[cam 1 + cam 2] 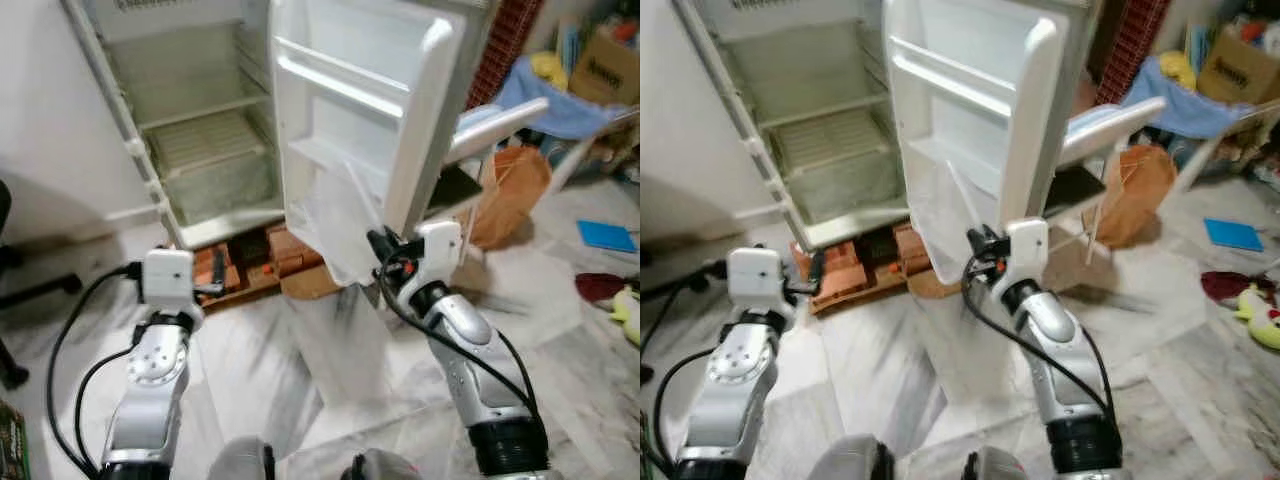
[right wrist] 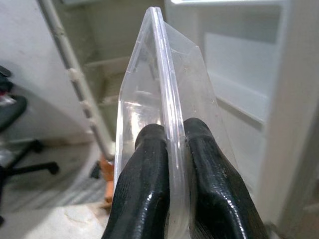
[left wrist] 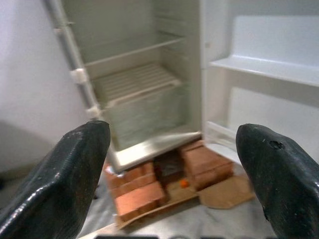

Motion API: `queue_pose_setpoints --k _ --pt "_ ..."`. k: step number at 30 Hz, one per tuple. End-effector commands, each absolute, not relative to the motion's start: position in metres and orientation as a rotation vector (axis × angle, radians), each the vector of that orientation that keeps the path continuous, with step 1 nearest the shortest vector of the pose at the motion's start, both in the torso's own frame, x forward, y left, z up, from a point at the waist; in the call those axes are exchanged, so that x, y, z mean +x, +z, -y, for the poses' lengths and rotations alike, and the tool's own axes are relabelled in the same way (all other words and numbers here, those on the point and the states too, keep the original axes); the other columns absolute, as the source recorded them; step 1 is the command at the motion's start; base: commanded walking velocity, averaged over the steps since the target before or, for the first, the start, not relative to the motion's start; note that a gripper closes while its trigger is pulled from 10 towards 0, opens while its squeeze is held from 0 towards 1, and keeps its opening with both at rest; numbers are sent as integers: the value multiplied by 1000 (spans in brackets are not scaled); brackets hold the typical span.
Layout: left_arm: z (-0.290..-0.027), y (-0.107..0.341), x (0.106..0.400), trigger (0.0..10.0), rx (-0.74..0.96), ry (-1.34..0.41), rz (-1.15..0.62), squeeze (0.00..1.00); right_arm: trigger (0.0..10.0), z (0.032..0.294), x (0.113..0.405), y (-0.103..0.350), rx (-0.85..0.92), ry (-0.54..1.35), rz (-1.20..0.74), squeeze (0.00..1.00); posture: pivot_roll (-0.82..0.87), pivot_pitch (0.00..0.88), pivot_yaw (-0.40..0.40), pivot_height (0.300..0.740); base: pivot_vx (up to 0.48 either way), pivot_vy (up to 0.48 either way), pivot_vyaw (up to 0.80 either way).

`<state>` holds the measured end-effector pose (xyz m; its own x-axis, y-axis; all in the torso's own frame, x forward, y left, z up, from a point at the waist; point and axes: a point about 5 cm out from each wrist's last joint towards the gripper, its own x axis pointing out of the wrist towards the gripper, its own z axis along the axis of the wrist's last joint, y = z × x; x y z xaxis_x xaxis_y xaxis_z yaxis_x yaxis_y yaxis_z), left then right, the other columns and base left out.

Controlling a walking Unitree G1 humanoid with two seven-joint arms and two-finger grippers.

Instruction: Restocking fridge

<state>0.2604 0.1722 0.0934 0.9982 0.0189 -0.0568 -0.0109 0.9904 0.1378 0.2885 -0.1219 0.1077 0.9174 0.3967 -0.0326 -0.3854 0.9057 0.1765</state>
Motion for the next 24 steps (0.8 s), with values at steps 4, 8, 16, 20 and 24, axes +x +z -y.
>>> queue_pose_setpoints --k 4,8,16,20,24 --pt "-178 98 262 10000 172 32 -40 0 10000 110 289 119 182 466 -16 0 27 77 -68 740 217 270 0" --pt "-178 98 263 10000 181 40 -35 0 10000 110 290 119 195 460 -13 0 27 77 -68 740 0 0 200" --pt "-176 102 265 10000 199 9 -1 0 10000 112 293 120 216 447 -7 0 29 74 -67 740 114 0 180" --pt "-176 101 265 10000 192 12 -2 0 10000 111 293 120 194 460 -3 0 28 76 -68 740 471 0 0" --pt "-176 101 265 10000 183 12 -3 0 10000 110 293 122 180 487 12 0 28 79 -68 740 460 0 459"
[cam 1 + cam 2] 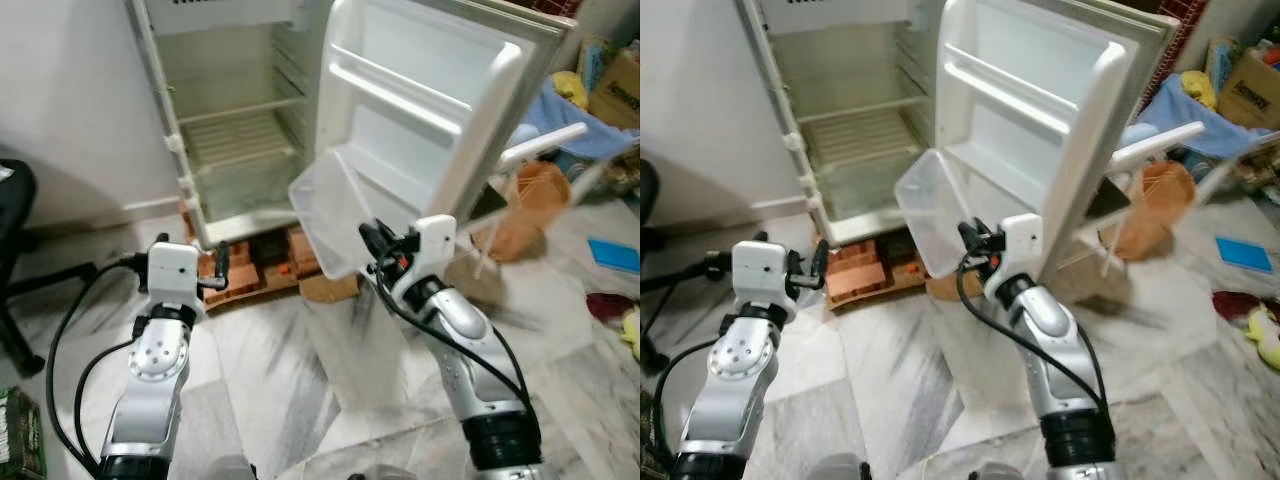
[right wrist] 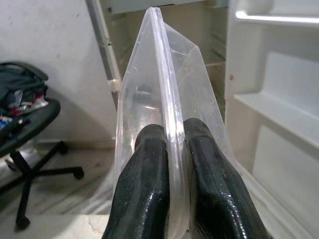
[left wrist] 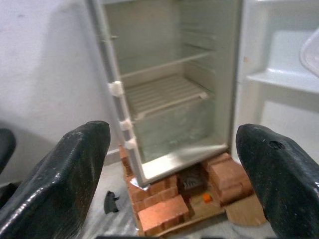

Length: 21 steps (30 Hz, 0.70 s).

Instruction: Restocking fridge

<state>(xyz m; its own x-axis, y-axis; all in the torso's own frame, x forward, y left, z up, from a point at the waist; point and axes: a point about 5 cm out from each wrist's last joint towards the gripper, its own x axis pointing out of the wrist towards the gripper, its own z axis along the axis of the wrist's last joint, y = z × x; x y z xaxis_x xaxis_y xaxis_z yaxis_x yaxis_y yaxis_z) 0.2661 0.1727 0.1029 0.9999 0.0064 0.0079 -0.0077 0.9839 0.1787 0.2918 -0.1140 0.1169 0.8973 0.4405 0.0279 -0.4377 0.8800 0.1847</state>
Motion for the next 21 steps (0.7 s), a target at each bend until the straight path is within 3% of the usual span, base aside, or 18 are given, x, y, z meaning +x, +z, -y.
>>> queue_pose_setpoints --k 1,8,21 --pt "-176 100 265 10000 183 12 -4 0 10000 110 293 122 179 488 13 0 28 79 -68 740 458 0 788" --pt "-185 99 265 10000 216 63 -18 0 10000 109 294 122 193 479 10 0 24 81 -66 740 452 0 696" --pt "-208 91 265 10000 252 89 -70 0 10000 113 295 119 189 465 -1 0 20 92 -76 740 447 0 0"
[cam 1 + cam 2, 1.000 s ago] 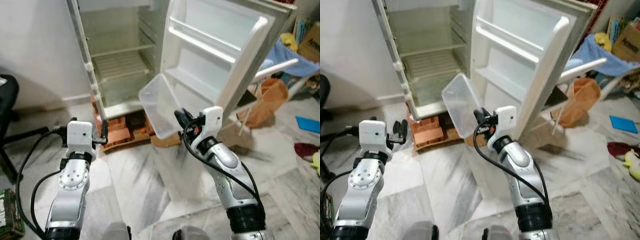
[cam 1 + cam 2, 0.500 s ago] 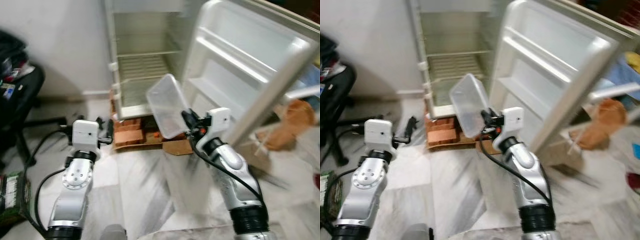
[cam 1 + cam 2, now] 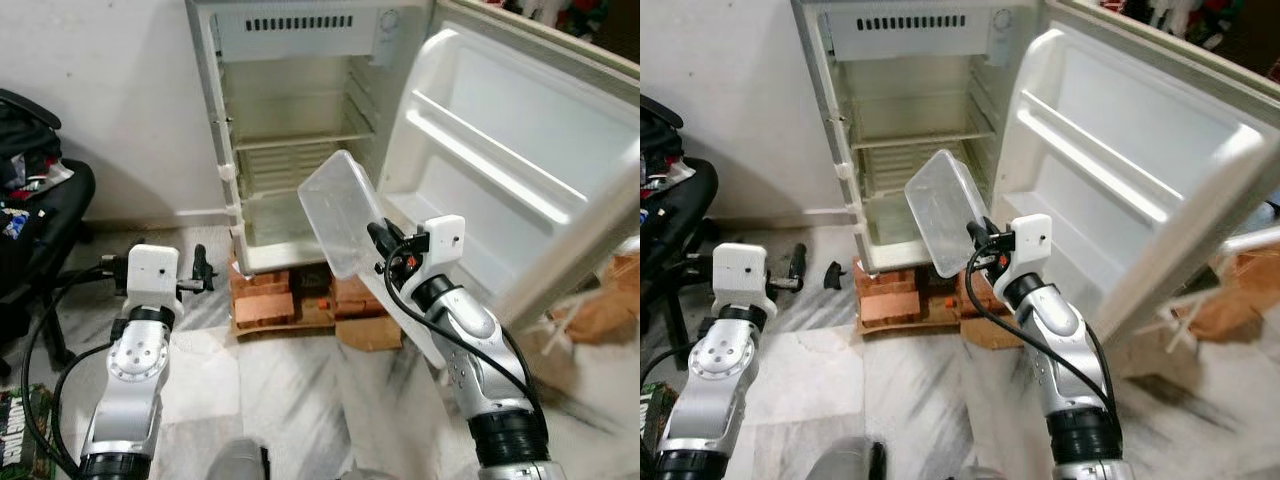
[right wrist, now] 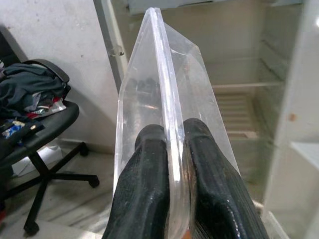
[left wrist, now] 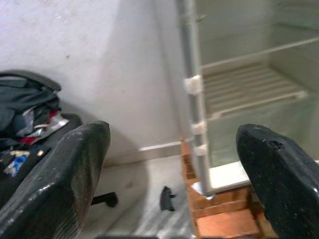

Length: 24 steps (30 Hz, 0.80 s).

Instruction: Restocking fridge

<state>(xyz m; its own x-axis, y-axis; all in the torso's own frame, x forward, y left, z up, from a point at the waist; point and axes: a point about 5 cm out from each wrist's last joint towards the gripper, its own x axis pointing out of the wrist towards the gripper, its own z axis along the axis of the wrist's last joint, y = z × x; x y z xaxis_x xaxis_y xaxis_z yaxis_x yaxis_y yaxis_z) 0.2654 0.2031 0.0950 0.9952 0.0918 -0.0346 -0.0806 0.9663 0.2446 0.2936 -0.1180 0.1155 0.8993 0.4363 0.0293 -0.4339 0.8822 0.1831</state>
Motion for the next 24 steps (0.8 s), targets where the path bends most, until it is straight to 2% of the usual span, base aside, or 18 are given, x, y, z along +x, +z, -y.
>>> queue_pose_setpoints --k 1,5,24 --pt "-208 90 265 10000 261 95 -75 0 10000 113 295 119 189 465 -2 0 21 91 -76 740 446 0 0" --pt "-210 88 267 10000 235 118 -97 0 10000 112 295 117 186 471 -5 0 21 91 -79 740 353 319 0" --pt "-211 88 264 10000 250 95 -82 0 10000 113 294 114 172 458 -11 0 20 94 -76 740 0 453 0"
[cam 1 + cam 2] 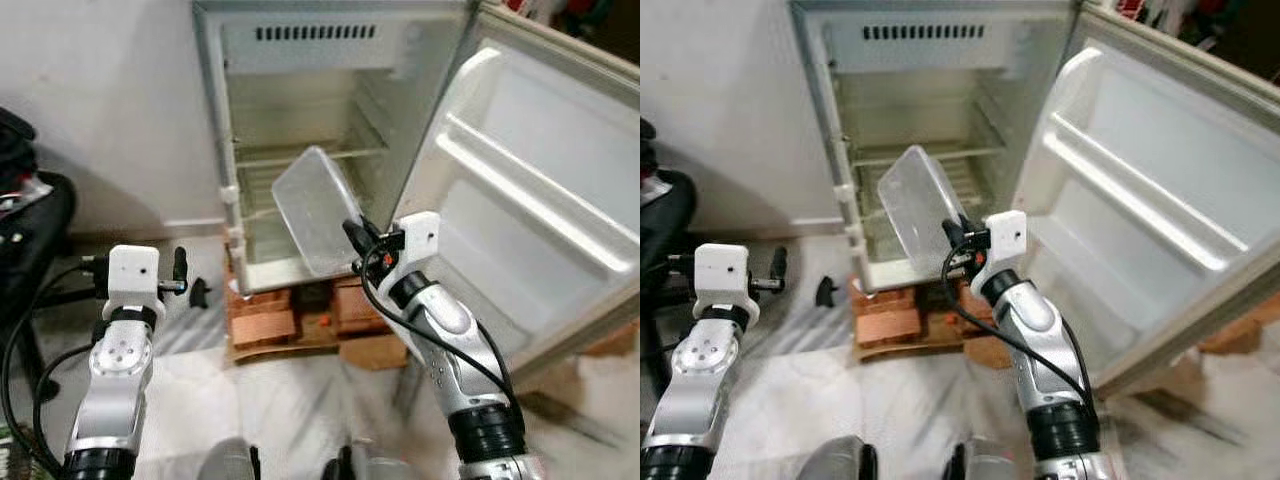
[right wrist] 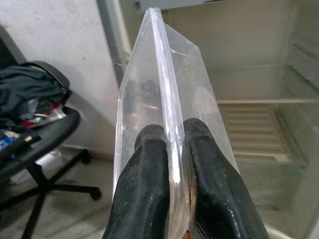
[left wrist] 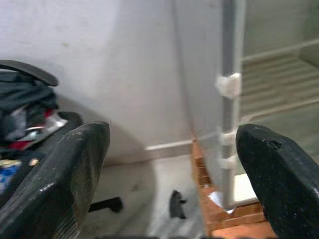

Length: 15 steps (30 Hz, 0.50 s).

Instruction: Restocking fridge

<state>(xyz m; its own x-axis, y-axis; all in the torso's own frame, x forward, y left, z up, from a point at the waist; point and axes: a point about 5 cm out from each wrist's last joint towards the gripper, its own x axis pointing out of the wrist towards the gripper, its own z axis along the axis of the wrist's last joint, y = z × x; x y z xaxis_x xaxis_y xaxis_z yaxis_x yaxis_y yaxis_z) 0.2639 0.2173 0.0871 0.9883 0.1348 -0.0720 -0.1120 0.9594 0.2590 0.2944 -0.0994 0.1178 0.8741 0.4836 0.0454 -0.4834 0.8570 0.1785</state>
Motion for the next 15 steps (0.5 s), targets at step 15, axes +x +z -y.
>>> queue_pose_setpoints --k 15 --pt "-222 96 246 10000 145 73 -24 0 10000 138 289 121 180 283 37 0 24 81 -77 740 0 59 0"
